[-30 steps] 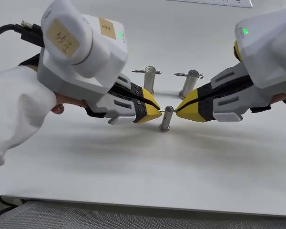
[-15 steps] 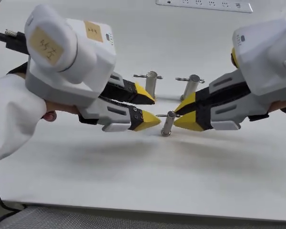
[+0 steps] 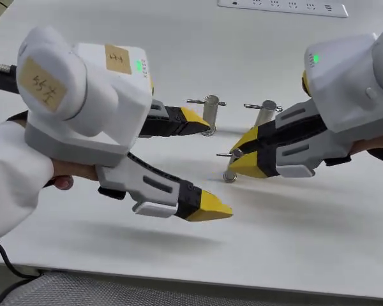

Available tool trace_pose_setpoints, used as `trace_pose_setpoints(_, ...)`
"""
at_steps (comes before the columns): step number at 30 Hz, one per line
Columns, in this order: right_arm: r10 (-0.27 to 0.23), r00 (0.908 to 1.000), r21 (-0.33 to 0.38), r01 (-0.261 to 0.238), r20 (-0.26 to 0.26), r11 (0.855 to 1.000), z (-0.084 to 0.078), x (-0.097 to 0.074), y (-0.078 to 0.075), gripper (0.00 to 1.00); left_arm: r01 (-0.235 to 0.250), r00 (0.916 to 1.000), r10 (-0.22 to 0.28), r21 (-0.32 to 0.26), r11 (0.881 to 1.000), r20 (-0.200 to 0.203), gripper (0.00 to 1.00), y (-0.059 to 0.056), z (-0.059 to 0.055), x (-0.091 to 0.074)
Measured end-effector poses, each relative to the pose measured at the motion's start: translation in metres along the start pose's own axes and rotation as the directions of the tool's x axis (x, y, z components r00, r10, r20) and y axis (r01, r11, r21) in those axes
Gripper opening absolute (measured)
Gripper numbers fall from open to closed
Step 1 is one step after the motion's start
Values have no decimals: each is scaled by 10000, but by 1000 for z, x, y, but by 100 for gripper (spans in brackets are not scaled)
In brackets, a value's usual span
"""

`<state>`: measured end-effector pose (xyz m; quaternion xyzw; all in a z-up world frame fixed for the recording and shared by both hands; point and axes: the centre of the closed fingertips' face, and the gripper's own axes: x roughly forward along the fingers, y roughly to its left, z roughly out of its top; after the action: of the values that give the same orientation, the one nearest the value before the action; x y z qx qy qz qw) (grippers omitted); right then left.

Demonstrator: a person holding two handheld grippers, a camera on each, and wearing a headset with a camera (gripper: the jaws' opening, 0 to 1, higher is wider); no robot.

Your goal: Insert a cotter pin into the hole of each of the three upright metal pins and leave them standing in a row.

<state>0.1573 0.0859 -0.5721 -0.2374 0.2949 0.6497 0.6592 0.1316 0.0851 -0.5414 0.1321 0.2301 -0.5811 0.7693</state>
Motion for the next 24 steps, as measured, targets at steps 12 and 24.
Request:
trace_pose_setpoints(12, -10, 10000, -296, 9, -31, 9996, -1, 1, 1, 4, -384, 9993, 385, -276, 9989, 36, 83, 1, -8, -7)
trace_pose_setpoints(24, -429, 9991, -410, 430, 36, 9982, -2, -4, -3, 3, -1284, 9902, 1347, -1416, 9816, 360, 98, 7, -13, -14)
